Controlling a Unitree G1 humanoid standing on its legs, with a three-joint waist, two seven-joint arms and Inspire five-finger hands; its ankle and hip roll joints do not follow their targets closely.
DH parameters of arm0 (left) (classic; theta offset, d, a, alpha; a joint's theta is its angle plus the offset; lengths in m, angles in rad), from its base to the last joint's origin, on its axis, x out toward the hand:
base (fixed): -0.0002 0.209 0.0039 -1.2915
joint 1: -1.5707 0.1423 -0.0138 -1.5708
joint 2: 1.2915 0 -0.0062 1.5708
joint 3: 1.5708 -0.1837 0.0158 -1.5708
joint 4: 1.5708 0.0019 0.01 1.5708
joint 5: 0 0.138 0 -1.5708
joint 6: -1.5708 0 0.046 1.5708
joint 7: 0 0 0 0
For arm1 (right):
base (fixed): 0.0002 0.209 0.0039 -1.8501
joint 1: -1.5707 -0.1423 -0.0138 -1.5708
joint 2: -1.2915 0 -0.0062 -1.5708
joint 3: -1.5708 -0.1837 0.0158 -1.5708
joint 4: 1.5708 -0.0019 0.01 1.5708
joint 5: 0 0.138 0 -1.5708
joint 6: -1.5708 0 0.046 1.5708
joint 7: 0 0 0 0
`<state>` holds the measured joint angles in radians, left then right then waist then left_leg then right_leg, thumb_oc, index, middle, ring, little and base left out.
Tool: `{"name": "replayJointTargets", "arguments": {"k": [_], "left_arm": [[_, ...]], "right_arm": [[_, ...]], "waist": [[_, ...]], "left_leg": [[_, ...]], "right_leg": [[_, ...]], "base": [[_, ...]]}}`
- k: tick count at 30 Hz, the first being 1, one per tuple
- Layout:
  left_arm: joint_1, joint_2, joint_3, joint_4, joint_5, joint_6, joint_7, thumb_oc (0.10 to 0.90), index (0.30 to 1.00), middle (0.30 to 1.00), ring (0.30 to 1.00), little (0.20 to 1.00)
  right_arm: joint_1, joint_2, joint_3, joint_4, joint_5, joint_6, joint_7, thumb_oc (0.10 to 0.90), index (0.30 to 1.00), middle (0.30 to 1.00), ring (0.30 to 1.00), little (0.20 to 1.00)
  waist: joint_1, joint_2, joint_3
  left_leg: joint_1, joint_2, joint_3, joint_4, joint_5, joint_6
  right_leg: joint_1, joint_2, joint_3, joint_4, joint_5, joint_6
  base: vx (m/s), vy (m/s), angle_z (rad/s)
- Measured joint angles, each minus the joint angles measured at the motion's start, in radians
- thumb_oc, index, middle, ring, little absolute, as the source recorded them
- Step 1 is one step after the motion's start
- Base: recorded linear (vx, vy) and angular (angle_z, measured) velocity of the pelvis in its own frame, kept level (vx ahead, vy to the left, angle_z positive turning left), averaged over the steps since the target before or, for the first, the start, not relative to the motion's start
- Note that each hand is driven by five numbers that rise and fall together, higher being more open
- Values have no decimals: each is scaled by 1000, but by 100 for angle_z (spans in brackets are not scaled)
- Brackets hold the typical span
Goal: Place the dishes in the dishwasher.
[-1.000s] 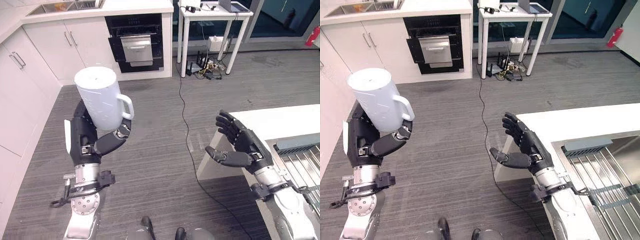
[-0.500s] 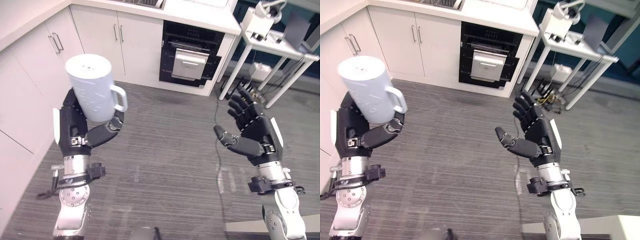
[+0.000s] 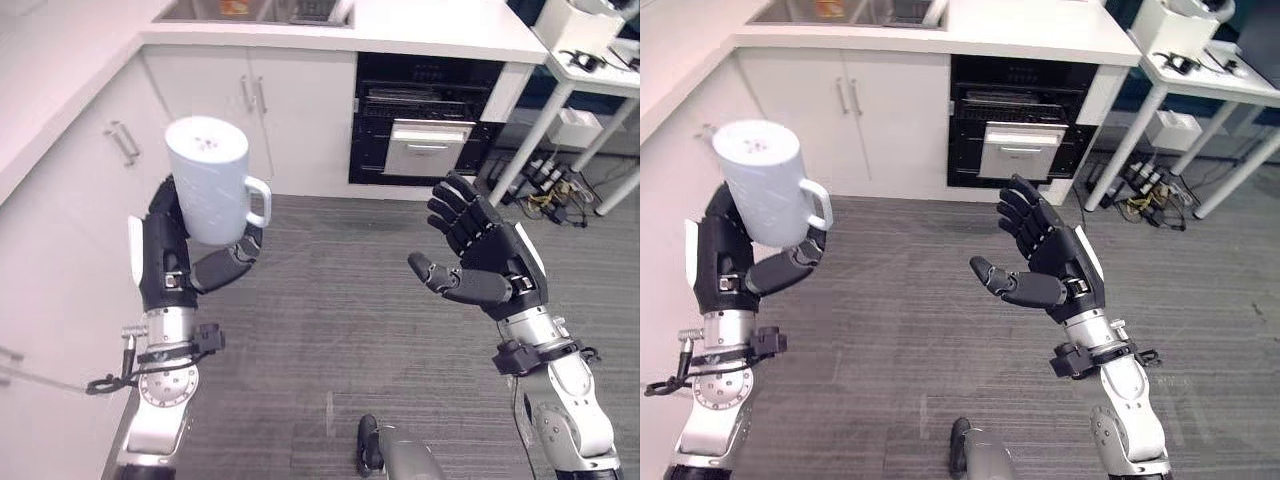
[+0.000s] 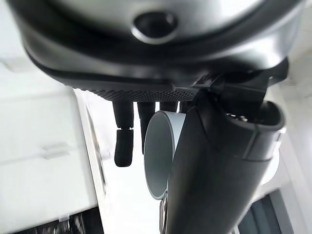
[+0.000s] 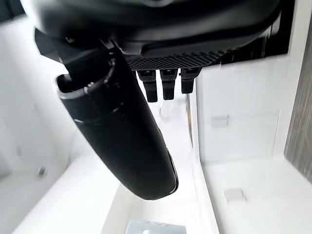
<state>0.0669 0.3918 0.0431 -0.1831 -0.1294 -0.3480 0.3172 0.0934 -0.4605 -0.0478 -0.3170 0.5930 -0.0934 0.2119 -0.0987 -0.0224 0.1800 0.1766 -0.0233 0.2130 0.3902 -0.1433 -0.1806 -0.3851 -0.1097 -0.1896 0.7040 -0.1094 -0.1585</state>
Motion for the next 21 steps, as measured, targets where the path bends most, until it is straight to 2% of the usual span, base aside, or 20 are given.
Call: {"name": "replayJointTargets", "arguments": {"k": [1,2,3,4,5,6,7,8,9,10,12,13,15,16,17,18,19,20,21], "left_arm": [[26,-17,2,-9,1,-4,2,400,300,300,300,300],[27,6,7,-22,17,-14,-1,400,300,300,300,300],[42,-4,0,-38,30,-21,-4,400,300,300,300,300],[37,1,0,-35,37,-26,-10,400,300,300,300,300],[29,2,-3,-17,37,-26,-16,400,300,300,300,300],[30,8,-3,-1,37,-24,-21,400,300,300,300,300],[44,20,-8,16,38,-20,-25,400,300,300,300,300],[57,24,-12,17,38,-18,-28,400,300,300,300,300],[69,24,-16,16,38,-23,-30,400,300,300,300,300],[69,22,-22,14,38,-37,-29,400,300,300,300,300],[33,18,-44,21,64,-53,-25,400,300,300,300,300],[22,17,-63,32,70,-53,-26,400,300,300,300,300],[18,18,-89,40,78,-53,-27,400,300,300,300,300],[14,20,-85,40,78,-51,-26,400,300,300,300,300],[15,20,-79,39,77,-48,-19,400,300,300,300,300],[15,24,-74,39,77,-46,-6,400,300,300,300,300],[14,26,-66,38,76,-45,4,400,300,300,300,300],[-2,25,-56,38,76,-40,9,400,300,300,300,300],[-42,25,-56,36,78,-38,8,400,300,300,300,300]], "right_arm": [[45,-4,-3,-6,1,1,6,800,900,900,900,900],[68,-11,-8,-8,2,0,8,800,900,900,900,900],[66,-17,-13,16,2,5,7,800,900,900,900,900],[66,-8,-5,24,2,19,10,800,900,900,900,900],[62,3,-5,24,1,20,9,800,900,900,900,900],[53,20,-4,24,1,24,6,800,900,900,900,900],[43,39,-3,24,1,25,2,800,900,900,900,900],[40,41,-3,21,1,24,-3,800,900,900,900,900],[39,38,1,20,1,24,-6,800,900,900,900,900],[32,38,3,18,1,11,-12,800,900,900,900,900],[6,25,7,16,-2,2,-26,800,900,900,900,900],[11,23,19,28,-3,11,-33,800,900,900,900,900],[21,-2,24,37,-3,22,-36,800,900,900,900,900],[21,-5,21,37,-3,23,-36,800,900,900,900,900],[20,-6,21,36,-2,28,-29,800,900,900,900,900],[19,-11,20,30,-2,30,-19,800,900,900,900,900],[21,-16,20,15,-2,35,-12,800,900,900,900,900],[22,-16,17,-6,-1,36,-7,800,900,900,900,900],[22,-18,1,-30,-1,36,-2,800,900,900,900,900]], "waist": [[1,7,-45],[2,-48,-57],[20,-2,-64],[23,-22,-49],[25,-44,-33],[27,-62,-17],[23,-71,-2],[18,-64,0],[21,-39,3],[22,-7,3],[30,58,10],[30,60,11],[42,51,14],[44,41,16],[55,21,14],[69,19,14],[76,17,14],[69,5,15],[69,-2,15]], "left_leg": [[-22,10,6,93,60,2],[-64,-20,12,228,116,19],[-164,38,-17,420,76,59],[-368,57,-84,616,54,94],[-445,56,-84,622,17,144],[-474,55,-66,528,-13,181],[-459,47,-51,282,-14,179],[-436,35,-46,84,13,185],[-428,33,-28,-76,61,195],[-456,35,-26,-130,66,191],[-583,38,-83,-112,74,172],[-614,38,-83,-109,78,176],[-583,38,-94,-110,80,172],[-553,27,-105,-119,110,197],[-534,-5,-107,-105,121,208],[-515,-24,-105,-103,140,232],[-482,-51,-104,-111,176,291],[-450,-86,-89,-116,163,324],[-434,-111,-81,-117,144,343]], "right_leg": [[57,69,-5,-209,-33,0],[118,61,18,-325,3,-9],[139,129,31,-335,-5,-22],[161,155,50,-338,-18,-35],[191,149,62,-359,-23,-27],[235,144,73,-395,-24,-6],[304,140,79,-436,-27,9],[351,144,79,-452,-36,26],[406,159,75,-464,-53,46],[420,178,72,-467,-66,57],[429,221,72,-477,-93,33],[443,224,76,-474,-108,39],[504,220,115,-472,-162,64],[511,204,130,-450,-197,81],[512,169,164,-421,-229,114],[520,150,171,-390,-250,148],[526,125,170,-360,-276,193],[547,94,170,-371,-285,206],[555,79,165,-379,-284,205]], "base": [[91,-278,-47],[81,-241,-81],[103,-253,-87],[145,-150,-82],[142,-73,-45],[129,40,-21],[119,82,-19],[142,102,-22],[158,106,-28],[154,60,-37],[190,46,-31],[249,108,-26],[280,193,-33],[262,207,-58],[243,201,-75],[230,192,-97],[277,238,-75],[296,247,-45],[300,256,-7]]}}
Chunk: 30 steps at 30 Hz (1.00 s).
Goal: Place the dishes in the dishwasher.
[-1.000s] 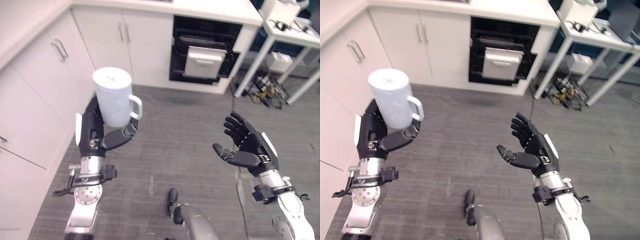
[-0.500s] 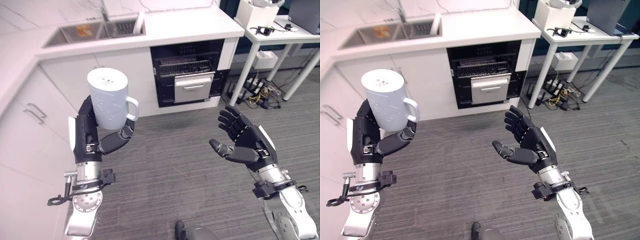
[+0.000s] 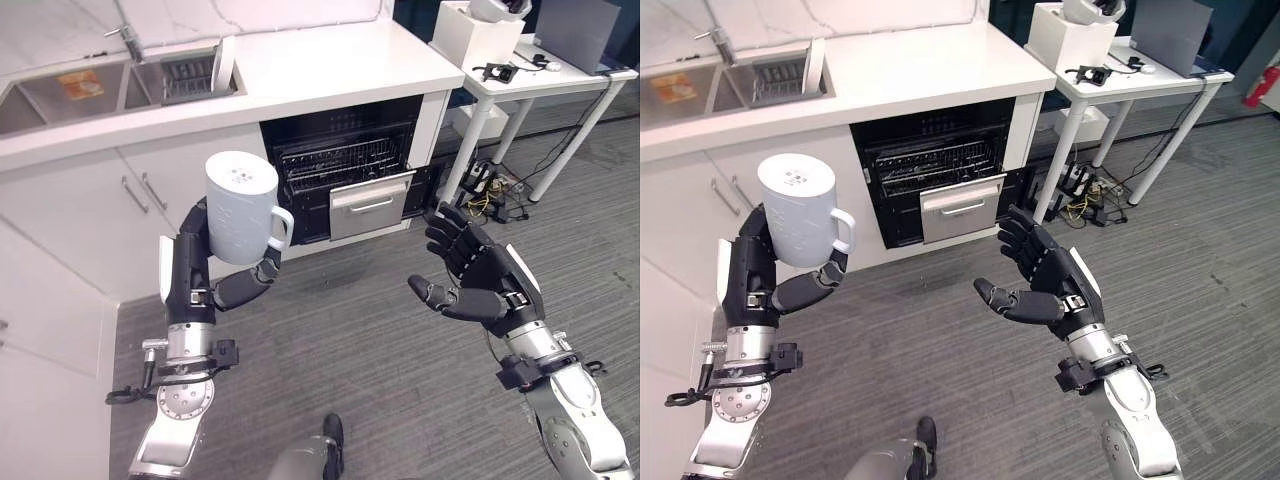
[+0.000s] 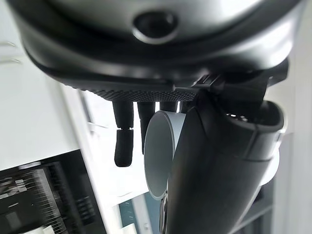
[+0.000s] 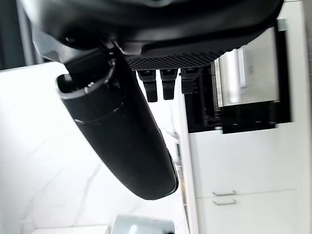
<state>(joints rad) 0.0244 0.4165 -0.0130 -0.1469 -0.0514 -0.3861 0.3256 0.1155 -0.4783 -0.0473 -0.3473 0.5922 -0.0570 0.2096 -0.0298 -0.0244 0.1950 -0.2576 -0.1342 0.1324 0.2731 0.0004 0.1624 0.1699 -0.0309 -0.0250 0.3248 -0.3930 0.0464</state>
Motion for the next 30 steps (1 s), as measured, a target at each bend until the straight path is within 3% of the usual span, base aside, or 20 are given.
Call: {"name": "replayJointTargets", "arguments": {"k": [3,4,6,7,8,9,10,11,12,13,14,16,18,21,23,24,25,26,29,30], "left_arm": [[-67,0,3,-17,24,0,-1,400,300,300,300,300],[-64,-3,14,-20,24,0,-1,400,300,300,300,300],[-44,4,21,-23,20,0,-1,400,300,300,300,300],[-41,13,31,-24,20,-1,-2,400,300,300,300,300],[-29,4,47,-17,18,3,-4,400,300,300,300,300],[-19,5,57,-11,18,16,-4,400,300,300,300,300],[-12,5,58,-11,20,21,-3,400,300,300,300,300],[-12,5,58,-10,20,26,-3,400,300,300,300,300],[-19,6,54,-1,24,34,-8,400,300,300,300,300],[-43,73,21,-4,27,28,-11,400,300,300,300,300],[-52,59,18,5,26,32,-7,400,300,300,300,300],[-58,32,21,13,25,49,32,400,300,300,300,300],[-46,40,16,19,27,78,37,400,300,300,300,300],[-41,40,15,17,28,102,40,400,300,300,300,300],[-42,39,15,15,28,102,39,400,300,300,300,300],[-43,39,16,15,29,102,38,400,300,300,300,300],[-36,33,17,15,27,101,46,400,300,300,300,300],[-35,32,11,23,28,104,48,400,300,300,300,300],[29,36,2,-34,36,109,49,400,300,300,300,300],[39,35,3,-40,39,109,49,400,300,300,300,300]], "right_arm": [[-9,1,-16,-23,0,0,4,800,900,900,900,900],[-27,2,-9,-23,0,2,4,800,900,900,900,900],[-33,14,-7,-25,1,3,11,800,900,900,900,900],[-37,26,-7,-32,0,6,11,800,900,900,900,900],[-44,44,-7,-29,0,17,20,800,900,900,900,900],[-43,65,-6,-34,0,24,26,800,900,900,900,900],[-43,70,-5,-36,0,32,32,800,900,900,900,900],[-44,69,-2,-36,0,38,34,800,900,900,900,900],[-38,72,7,-32,1,41,35,800,900,900,900,900],[-46,47,4,7,1,24,37,800,900,900,900,900],[-59,45,11,24,1,26,35,800,900,900,900,900],[-57,47,38,21,0,58,31,800,900,900,900,900],[-68,48,57,0,1,86,26,800,900,900,900,900],[-102,46,66,-4,2,98,2,800,900,900,900,900],[-98,45,52,-3,22,98,-4,800,900,900,900,900],[-81,44,51,-1,36,102,-15,800,900,900,900,900],[-98,42,56,5,38,110,-27,800,900,900,900,900],[-116,42,61,31,39,110,-34,800,900,900,900,900],[-136,30,63,42,40,121,-68,800,900,900,900,900],[-146,12,67,44,40,121,-69,800,900,900,900,900]], "waist": [[9,-18,-2],[23,-25,-3],[28,-48,-3],[40,-53,-7],[38,-50,-12],[30,-54,-13],[30,-44,-9],[32,-32,-5],[24,-26,3],[31,-48,-22],[42,-46,-17],[38,-34,-11],[37,-30,-8],[36,-24,-4],[32,-25,-5],[33,-51,-9],[57,-44,-6],[53,-25,1],[51,-15,1],[35,-8,0]], "left_leg": [[42,-33,-24,-19,-21,21],[56,-35,-26,-28,-55,15],[33,-22,9,55,-153,-72],[2,19,-40,165,-180,-15],[25,30,-51,153,-192,11],[67,26,-52,120,-178,24],[110,25,-52,67,-163,13],[140,26,-50,18,-140,-11],[147,24,-63,30,-115,-201],[-1,137,-187,235,-232,-166],[-9,117,-170,293,-264,-121],[-11,108,-170,307,-269,-109],[27,121,-164,265,-266,-109],[109,155,-151,187,-260,-122],[130,180,-185,151,-255,-167],[135,197,-189,138,-256,-213],[135,235,-183,130,-257,-251],[137,277,-187,112,-236,-285],[189,383,-71,51,-175,-293],[219,405,-52,7,-160,-315]], "right_leg": [[-25,-13,-10,59,-1,8],[-54,4,-17,62,46,16],[-54,-31,-11,59,95,6],[-57,-8,-16,85,85,32],[-99,-3,-17,188,109,77],[-220,-11,17,409,144,123],[-293,-11,9,477,137,105],[-335,-4,-3,471,136,85],[-363,8,-5,354,176,24],[-378,-118,7,83,279,30],[-377,-179,61,7,291,64],[-426,-278,66,-39,329,88],[-481,-329,65,-25,379,106],[-470,-319,28,-46,404,115],[-390,-266,17,-124,428,114],[-293,-224,-35,-154,457,116],[-291,-201,-76,-151,400,138],[-293,-169,-108,-121,377,118],[-326,-94,-125,-7,280,44],[-340,-82,-129,48,229,36]], "base": [[249,214,25],[338,302,20],[192,200,11],[96,136,-7],[108,149,-13],[101,115,-20],[106,54,-11],[90,-58,10],[143,-238,45],[135,-279,51],[110,-281,42],[84,-195,11],[104,-259,-22],[113,-389,-20],[149,-649,47],[141,-679,55],[154,-713,57],[85,-371,26],[138,-513,5],[163,-647,-20]]}}
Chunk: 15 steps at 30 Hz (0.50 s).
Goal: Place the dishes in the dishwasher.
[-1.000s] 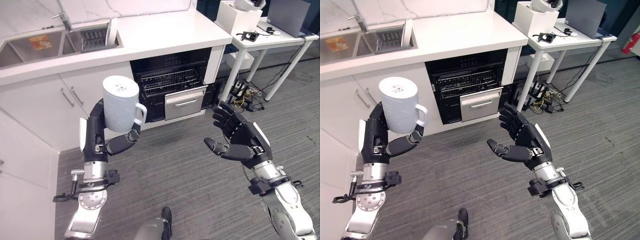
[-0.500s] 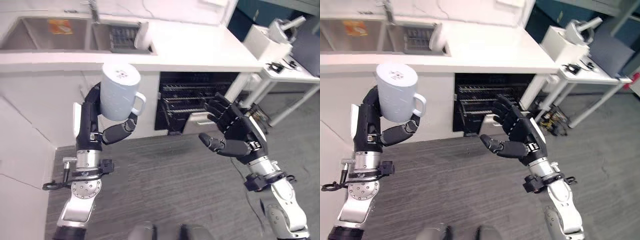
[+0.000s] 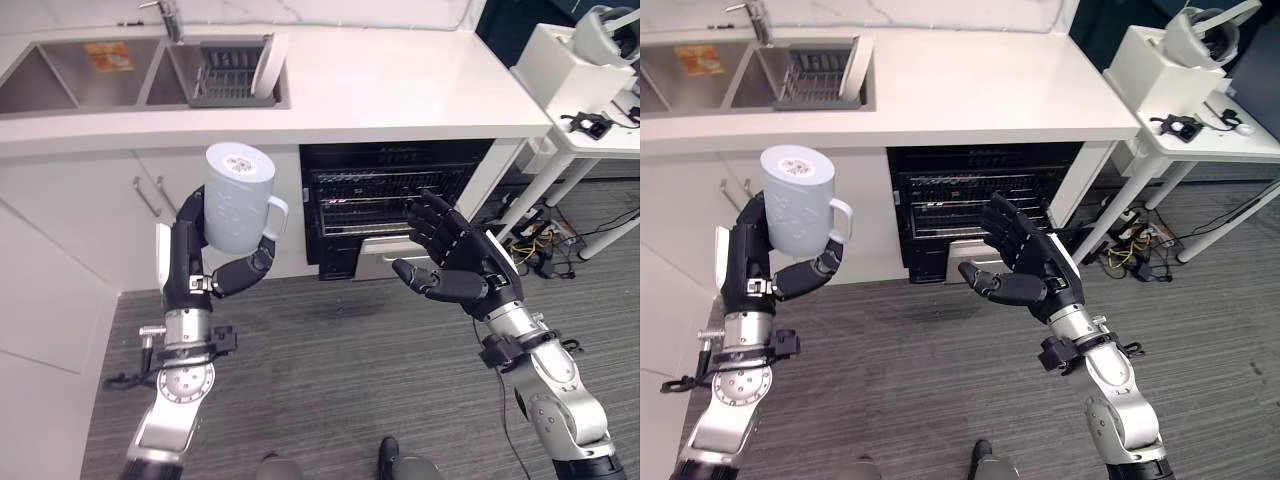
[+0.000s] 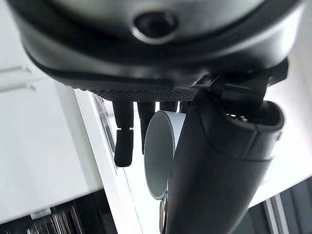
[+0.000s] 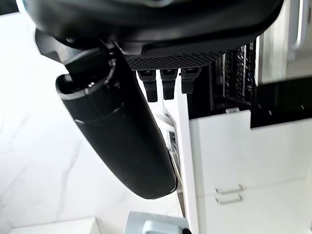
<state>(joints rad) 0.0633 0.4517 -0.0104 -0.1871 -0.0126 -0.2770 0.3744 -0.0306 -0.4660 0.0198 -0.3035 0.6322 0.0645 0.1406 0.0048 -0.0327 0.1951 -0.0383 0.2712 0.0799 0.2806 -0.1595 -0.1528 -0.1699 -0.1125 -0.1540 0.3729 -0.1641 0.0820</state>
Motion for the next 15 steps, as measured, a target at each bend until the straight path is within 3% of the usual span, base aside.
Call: {"name": "replayJointTargets", "arguments": {"k": [1,2,3,4,5,6,7,8,9,10,11,12,13,14,15], "left_arm": [[2,3,8,-7,-1,3,0,400,300,300,300,300],[10,3,26,-28,-3,7,3,400,300,300,300,300],[10,4,44,-41,-4,8,9,400,300,300,300,300],[6,3,51,-41,-8,10,13,400,300,300,300,300],[10,3,49,-42,-13,10,12,400,300,300,300,300],[9,2,41,-42,-21,10,8,400,300,300,300,300],[5,-3,24,-42,-22,9,-3,400,300,300,300,300],[6,-5,5,-43,-22,9,-19,400,300,300,300,300],[10,-6,-13,-42,-22,9,-44,400,300,300,300,300],[21,-5,-35,-51,-21,8,-79,400,300,300,300,300],[40,-4,-35,-62,-22,5,-86,400,300,300,300,300],[56,-9,-34,-59,-23,-3,-89,400,300,300,300,300],[73,-57,-30,-58,-22,-13,-102,400,300,300,300,300],[61,-68,-23,-50,-22,-41,-107,400,300,300,300,300],[44,-72,-28,-35,-23,-47,-108,400,300,300,300,300]], "right_arm": [[-9,-16,2,-5,0,5,2,800,900,900,900,900],[-9,-17,1,-18,0,6,3,800,900,900,900,900],[-9,-18,1,-20,0,6,5,800,900,900,900,900],[-1,-20,1,-20,-1,8,12,800,900,900,900,900],[6,-22,0,-20,-1,8,12,800,900,900,900,900],[16,-35,0,-20,-1,8,21,800,900,900,900,900],[35,-44,-7,-22,-1,5,27,800,900,900,900,900],[50,-53,-9,-21,-1,6,28,800,900,900,900,900],[69,-56,-12,-20,-1,5,30,800,900,900,900,900],[97,-58,-18,-20,-3,2,36,800,900,900,900,900],[98,-57,-18,-19,-3,1,42,800,900,900,900,900],[98,-38,-16,-13,-4,-12,46,800,900,900,900,900],[104,-45,-28,-19,-7,-42,49,800,900,900,900,900],[140,-35,-43,-54,-27,-81,50,800,900,900,900,900],[164,-3,-41,-50,-44,-94,56,800,900,900,900,900]], "waist": [[-9,1,-1],[-5,1,-1],[-2,2,-1],[1,-3,-3],[2,-4,-3],[0,-8,-5],[-6,-10,-5],[-1,-11,-5],[-3,-15,-3],[-6,-21,-2],[-1,-24,0],[-3,-14,0],[-31,83,18],[-65,95,9],[-60,51,17]], "left_leg": [[28,8,22,-35,6,-21],[36,21,26,-39,14,-17],[38,38,23,-38,41,18],[38,42,12,-37,86,73],[36,42,7,-36,138,91],[27,41,12,-52,235,80],[21,41,39,-74,312,93],[19,32,54,-73,331,84],[5,1,68,-44,306,64],[-27,-99,47,40,186,53],[-32,-180,35,48,104,69],[-38,-258,29,37,48,115],[-66,-241,7,41,23,160],[-122,-224,3,99,-8,134],[-168,-219,13,164,-20,106]], "right_leg": [[-30,16,1,65,-43,-20],[-55,36,8,100,-66,-40],[-68,59,13,124,-84,-57],[-68,74,21,136,-89,-91],[-63,82,25,134,-89,-104],[-60,78,8,137,-95,-129],[-52,67,-8,127,-100,-155],[-45,64,-23,123,-102,-178],[-30,53,-50,110,-103,-192],[-5,52,-60,81,-96,-196],[12,65,-59,52,-81,-195],[32,82,-64,32,-65,-127],[-18,136,-49,152,-23,86],[-45,69,67,207,-109,5],[-30,70,104,169,-167,-72]], "base": [[130,-604,-22],[100,-521,-38],[94,-532,-43],[89,-482,-31],[94,-467,-8],[88,-398,21],[70,-281,37],[74,-184,48],[65,-53,61],[88,29,54],[84,66,45],[98,77,24],[95,74,87],[108,90,105],[140,146,114]]}}
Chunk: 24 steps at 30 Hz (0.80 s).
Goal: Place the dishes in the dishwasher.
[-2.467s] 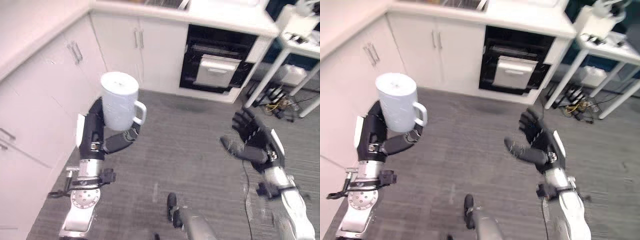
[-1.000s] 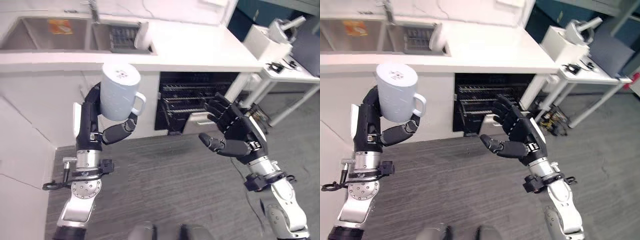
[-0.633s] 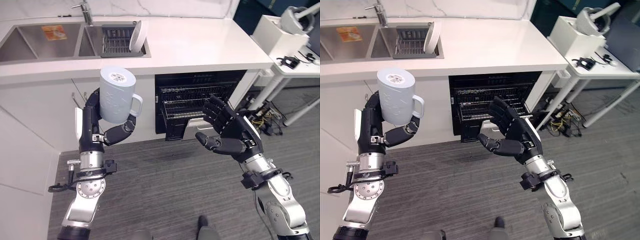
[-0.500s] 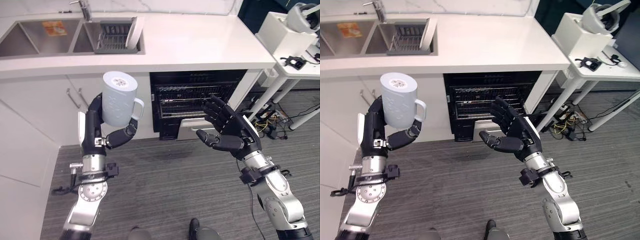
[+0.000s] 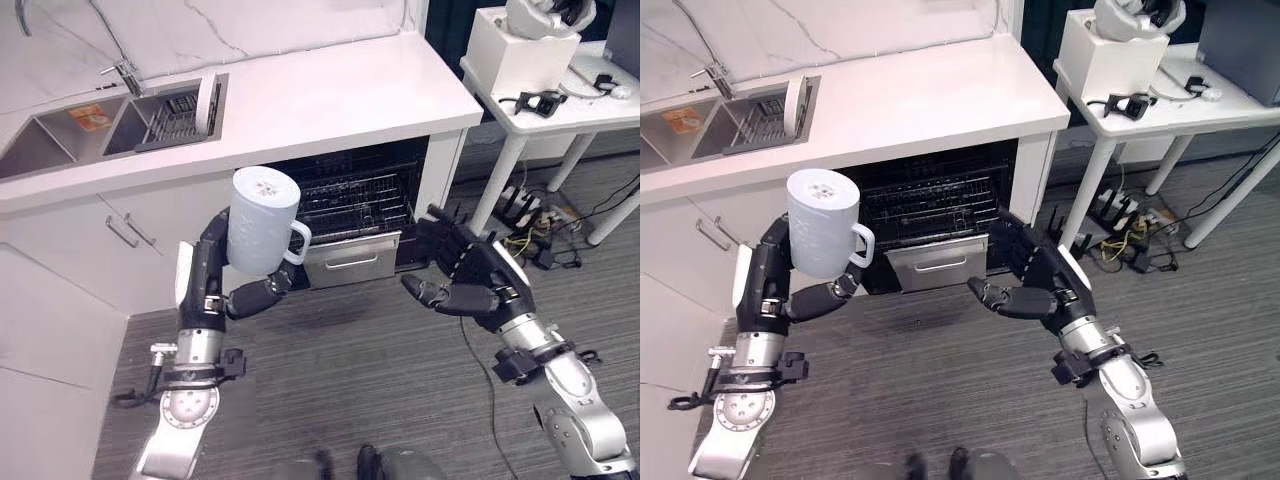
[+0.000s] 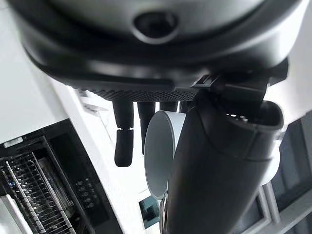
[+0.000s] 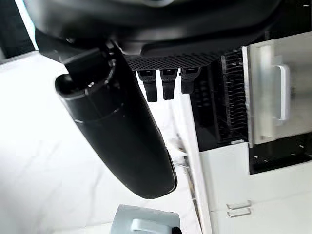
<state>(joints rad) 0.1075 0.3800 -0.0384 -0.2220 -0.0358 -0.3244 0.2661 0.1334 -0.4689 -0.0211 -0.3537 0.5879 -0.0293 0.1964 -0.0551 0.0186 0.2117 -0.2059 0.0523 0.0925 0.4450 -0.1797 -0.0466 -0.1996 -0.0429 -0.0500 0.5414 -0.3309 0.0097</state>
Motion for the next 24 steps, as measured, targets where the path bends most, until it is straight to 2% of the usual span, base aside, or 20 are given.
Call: {"name": "replayJointTargets", "arguments": {"k": [1,2,4,6,7,8,9,10,12,14,17,18,19,20,21,22,23,24], "left_arm": [[-7,-5,-17,6,1,0,-13,400,300,300,300,300],[-7,-4,-22,6,1,-1,-24,400,300,300,300,300],[-10,-1,-22,17,1,-1,-29,400,300,300,300,300],[-15,13,-21,17,3,-2,-19,400,300,300,300,300],[-27,36,-23,17,11,-3,-14,400,300,300,300,300],[-43,40,-24,17,11,-3,-14,400,300,300,300,300],[-59,40,-23,18,10,-3,-13,400,300,300,300,300],[-66,40,-21,16,11,-4,-10,400,300,300,300,300],[-76,42,4,16,10,-4,1,400,300,300,300,300],[-79,47,26,17,7,-1,14,400,300,300,300,300],[-82,48,35,35,5,0,15,400,300,300,300,300],[-83,50,37,34,5,-3,14,400,300,300,300,300],[-82,50,40,35,4,-2,13,400,300,300,300,300],[-74,49,41,48,4,-2,11,400,300,300,300,300],[-71,57,40,64,4,0,8,400,300,300,300,300],[-77,76,39,65,5,1,13,400,300,300,300,300],[-87,82,39,67,8,5,16,400,300,300,300,300],[-97,81,31,76,10,20,27,400,300,300,300,300]], "right_arm": [[18,5,-2,7,-4,1,0,800,900,900,900,900],[20,1,-1,10,-16,8,5,800,900,900,900,900],[8,-19,-2,15,-34,8,14,800,900,900,900,900],[-16,-33,-2,15,-30,8,21,800,900,900,900,900],[-17,-28,-16,9,-12,8,25,800,900,900,900,900],[-16,-23,-29,6,0,8,25,800,900,900,900,900],[-15,-11,-35,6,4,8,25,800,900,900,900,900],[-18,-7,-34,4,4,8,29,800,900,900,900,900],[-33,-6,-25,-1,5,8,72,800,900,900,900,900],[-63,-6,0,0,6,14,98,800,900,900,900,900],[-109,0,44,6,26,24,119,800,900,900,900,900],[-111,5,43,1,50,24,123,800,900,900,900,900],[-110,25,41,0,67,25,123,800,900,900,900,900],[-101,37,41,0,81,27,124,800,900,900,900,900],[-81,41,44,0,79,27,125,800,900,900,900,900],[-84,41,46,4,79,25,125,800,900,900,900,900],[-91,41,48,8,79,26,124,800,900,900,900,900],[-94,41,50,13,79,29,122,800,900,900,900,900]], "waist": [[10,2,0],[24,-2,3],[40,-7,5],[34,-9,3],[28,-28,-7],[27,-29,-8],[28,-47,-15],[31,-53,-23],[44,-61,-25],[67,-64,-25],[93,-66,-24],[91,-65,-25],[88,-73,-25],[87,-77,-24],[88,-77,-25],[88,-80,-27],[87,-80,-25],[84,-79,-24]], "left_leg": [[-59,16,15,50,-12,-18],[-102,13,16,35,-9,-16],[-121,-1,9,-48,11,16],[-84,-21,-20,-77,40,60],[-50,-43,-20,-92,68,82],[-32,-46,-11,-106,96,80],[-17,-66,-1,-110,90,99],[-11,-76,0,-116,89,106],[8,-95,9,-119,77,134],[20,-104,18,-121,69,146],[75,-107,19,-139,60,153],[92,-104,3,-142,36,170],[92,-104,-3,-142,33,173],[99,-105,-4,-155,28,178],[110,-102,9,-165,28,173],[96,-102,20,-157,26,170],[83,-103,28,-147,24,170],[81,-108,37,-148,25,172]], "right_leg": [[2,8,-25,-31,24,-23],[6,19,-38,-71,46,-29],[44,40,-43,-131,72,-32],[94,51,-34,-156,62,-17],[114,36,-22,-160,46,-4],[132,31,-24,-160,44,-1],[148,8,-28,-166,35,14],[161,-5,-36,-171,34,22],[168,-45,-115,-164,54,33],[182,-61,-161,-181,77,36],[227,-62,-170,-196,125,63],[248,-44,-162,-186,133,90],[209,-46,-130,-111,137,100],[120,-58,-84,52,138,121],[109,-99,-130,-1,127,106],[104,-147,-195,-112,127,104],[90,-185,-214,-169,135,105],[64,-237,-199,-196,154,112]], "base": [[145,163,53],[163,195,23],[234,260,-8],[308,310,-23],[331,313,-20],[261,246,-8],[244,235,5],[164,159,10],[192,174,-3],[176,140,-12],[224,133,7],[171,84,29],[203,0,19],[192,-150,1],[138,-242,-21],[82,-253,-29],[82,-190,-37],[137,-226,-29]]}}
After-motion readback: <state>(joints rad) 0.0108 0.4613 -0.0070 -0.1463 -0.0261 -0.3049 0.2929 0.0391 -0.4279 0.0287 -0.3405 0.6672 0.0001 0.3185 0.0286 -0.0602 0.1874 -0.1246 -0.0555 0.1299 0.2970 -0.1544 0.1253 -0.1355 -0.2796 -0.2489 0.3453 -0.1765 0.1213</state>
